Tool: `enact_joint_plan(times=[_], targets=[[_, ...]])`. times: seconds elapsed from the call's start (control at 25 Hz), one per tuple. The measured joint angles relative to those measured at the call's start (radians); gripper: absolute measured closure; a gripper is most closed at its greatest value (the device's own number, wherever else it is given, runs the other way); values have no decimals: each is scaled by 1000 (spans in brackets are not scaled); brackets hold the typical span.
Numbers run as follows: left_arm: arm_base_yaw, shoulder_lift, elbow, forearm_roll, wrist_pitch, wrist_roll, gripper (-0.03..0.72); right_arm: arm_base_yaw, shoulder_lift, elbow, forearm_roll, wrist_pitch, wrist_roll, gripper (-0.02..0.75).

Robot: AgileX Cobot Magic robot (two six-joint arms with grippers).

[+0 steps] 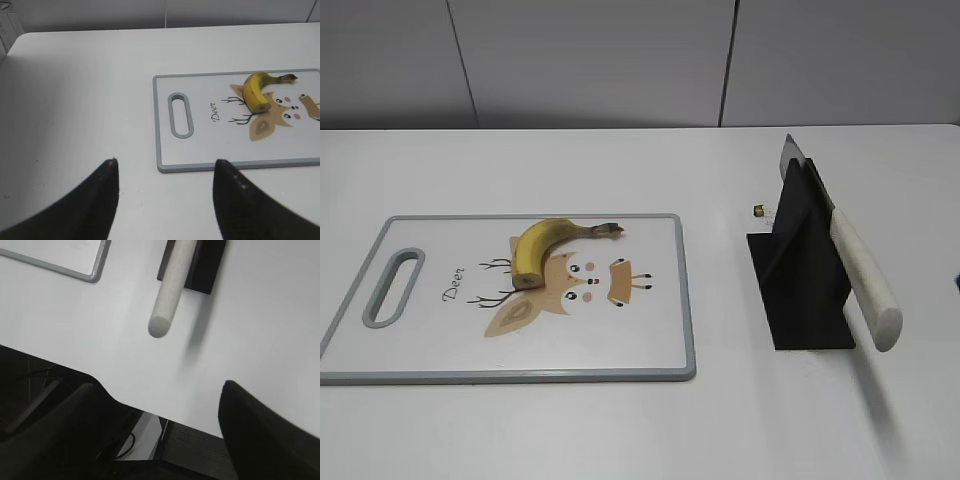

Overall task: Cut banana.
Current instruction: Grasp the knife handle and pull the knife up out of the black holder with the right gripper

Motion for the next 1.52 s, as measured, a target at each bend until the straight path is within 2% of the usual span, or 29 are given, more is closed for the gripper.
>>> enact_joint_plan(times=[0.24,0.4,0.68,1.0,1.24,1.52], targets=[[0,0,0,0,0,0,112,-4,210,-127,9,-1,1,167],[0,0,0,0,0,0,112,-35,324,-161,15,-7,-18,167],[0,0,0,0,0,0,112,-133,445,-162,58,-36,-56,167],[0,0,0,0,0,0,112,-139,503,-161,81,-65,-60,167],[0,0,0,0,0,0,112,-139,528,-75,98,-132,-60,167],[0,0,0,0,0,0,112,-139,570,-61,125,-167,-60,167]])
